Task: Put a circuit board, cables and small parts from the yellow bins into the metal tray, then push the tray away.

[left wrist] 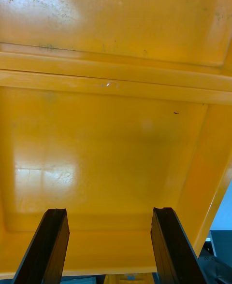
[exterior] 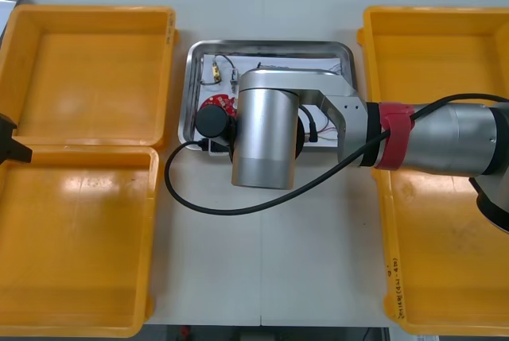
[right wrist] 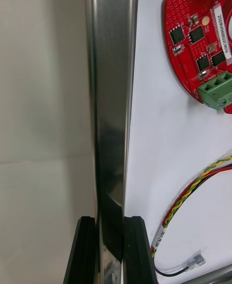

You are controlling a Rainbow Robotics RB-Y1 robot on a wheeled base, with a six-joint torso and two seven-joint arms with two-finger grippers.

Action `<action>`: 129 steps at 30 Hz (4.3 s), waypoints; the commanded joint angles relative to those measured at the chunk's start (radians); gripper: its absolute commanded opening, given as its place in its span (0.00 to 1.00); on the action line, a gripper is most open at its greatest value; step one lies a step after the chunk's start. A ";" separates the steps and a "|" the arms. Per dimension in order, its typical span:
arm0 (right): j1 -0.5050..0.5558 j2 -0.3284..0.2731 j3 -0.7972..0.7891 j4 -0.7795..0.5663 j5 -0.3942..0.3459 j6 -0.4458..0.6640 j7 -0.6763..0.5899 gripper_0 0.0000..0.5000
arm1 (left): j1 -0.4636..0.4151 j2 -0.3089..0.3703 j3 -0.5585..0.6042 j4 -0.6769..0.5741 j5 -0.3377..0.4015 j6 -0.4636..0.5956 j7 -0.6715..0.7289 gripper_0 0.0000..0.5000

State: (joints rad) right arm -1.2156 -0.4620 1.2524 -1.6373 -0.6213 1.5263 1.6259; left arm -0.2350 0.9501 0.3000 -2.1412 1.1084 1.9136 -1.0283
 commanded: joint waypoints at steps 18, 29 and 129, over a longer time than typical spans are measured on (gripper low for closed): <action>-0.114 0.046 -0.015 0.093 0.015 -0.069 0.098 0.00 | 0.014 0.038 0.028 -0.028 -0.007 0.006 -0.105 1.00; -0.147 0.057 -0.015 0.172 0.034 -0.109 0.120 0.00 | 0.014 0.038 0.028 -0.028 -0.007 0.006 -0.105 1.00; 0.195 0.100 -0.714 -0.236 0.112 0.394 0.037 1.00 | 0.014 0.038 0.028 -0.028 -0.007 0.006 -0.105 1.00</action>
State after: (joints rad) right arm -1.0635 -0.3606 0.6000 -1.7856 -0.5188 1.9156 1.6911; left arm -0.2349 0.9501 0.3000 -2.1422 1.1084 1.9136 -1.0284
